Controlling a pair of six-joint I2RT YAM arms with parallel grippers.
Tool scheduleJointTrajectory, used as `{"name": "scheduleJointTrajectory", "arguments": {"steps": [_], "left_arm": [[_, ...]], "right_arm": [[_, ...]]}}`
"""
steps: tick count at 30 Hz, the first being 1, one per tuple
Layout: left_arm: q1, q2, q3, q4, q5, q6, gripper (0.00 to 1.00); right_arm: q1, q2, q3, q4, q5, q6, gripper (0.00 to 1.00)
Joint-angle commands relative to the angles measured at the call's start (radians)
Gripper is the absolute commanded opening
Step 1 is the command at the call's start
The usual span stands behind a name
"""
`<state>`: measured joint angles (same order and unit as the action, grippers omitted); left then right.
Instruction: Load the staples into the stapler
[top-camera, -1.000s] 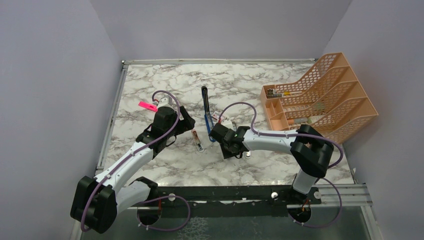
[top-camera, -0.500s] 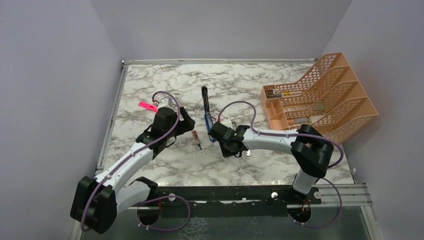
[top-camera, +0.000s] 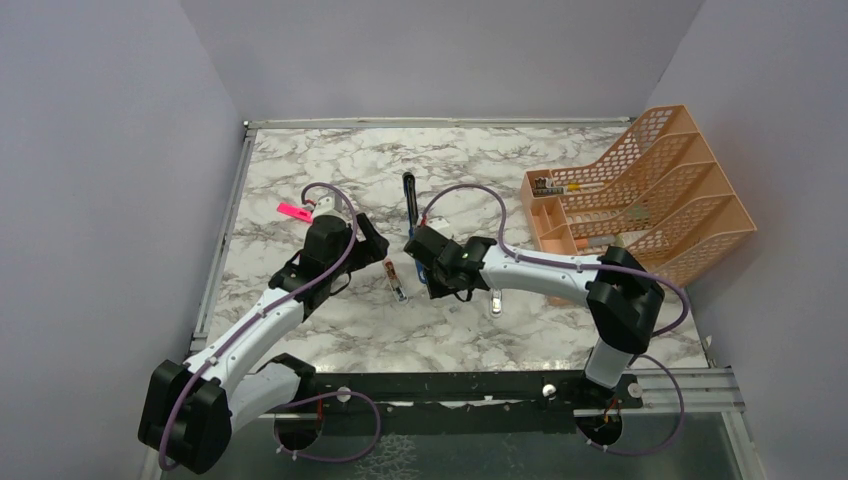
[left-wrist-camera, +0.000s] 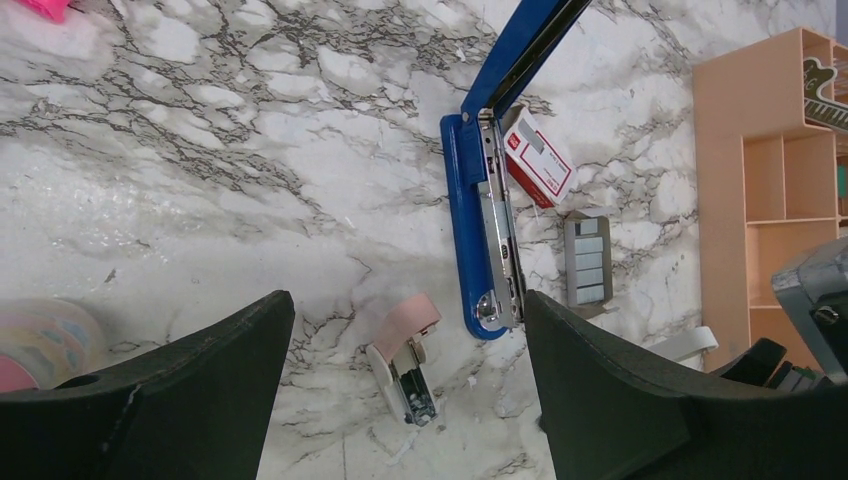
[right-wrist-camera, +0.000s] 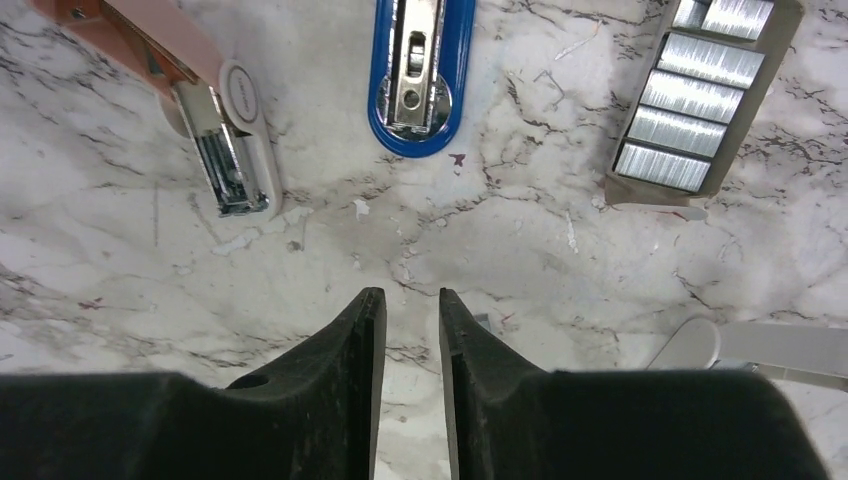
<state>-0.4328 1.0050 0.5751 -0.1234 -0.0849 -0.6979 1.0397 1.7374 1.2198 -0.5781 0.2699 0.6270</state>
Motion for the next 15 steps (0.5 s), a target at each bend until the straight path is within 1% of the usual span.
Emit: {"name": "scheduleJointTrajectory", "arguments": {"steps": [1, 4, 8, 11, 15], "left_arm": [[0.006, -0.014, 0.015, -0.017, -0.023, 0.009, 0.85], [0.006, -0.009, 0.013, -0.014, -0.022, 0.009, 0.85], [0.006, 0.001, 0.015, -0.006, -0.017, 0.006, 0.85], [0.006, 0.011, 0.018, -0.001, -0.011, 0.003, 0.85], [0.006, 0.015, 0.019, -0.002, -0.011, 0.003, 0.85]], "right_arm": [[0.006, 0.040, -0.010, -0.074, 0.049, -0.002, 0.34], [0.005, 0.025, -0.059, -0.057, 0.023, -0.028, 0.41], [0.004, 0.031, -0.090, -0.041, -0.003, -0.060, 0.45], [-0.001, 0.057, -0.089, -0.038, -0.009, -0.065, 0.47], [-0.009, 0.064, -0.106, 0.002, -0.035, -0.074, 0.45]]}}
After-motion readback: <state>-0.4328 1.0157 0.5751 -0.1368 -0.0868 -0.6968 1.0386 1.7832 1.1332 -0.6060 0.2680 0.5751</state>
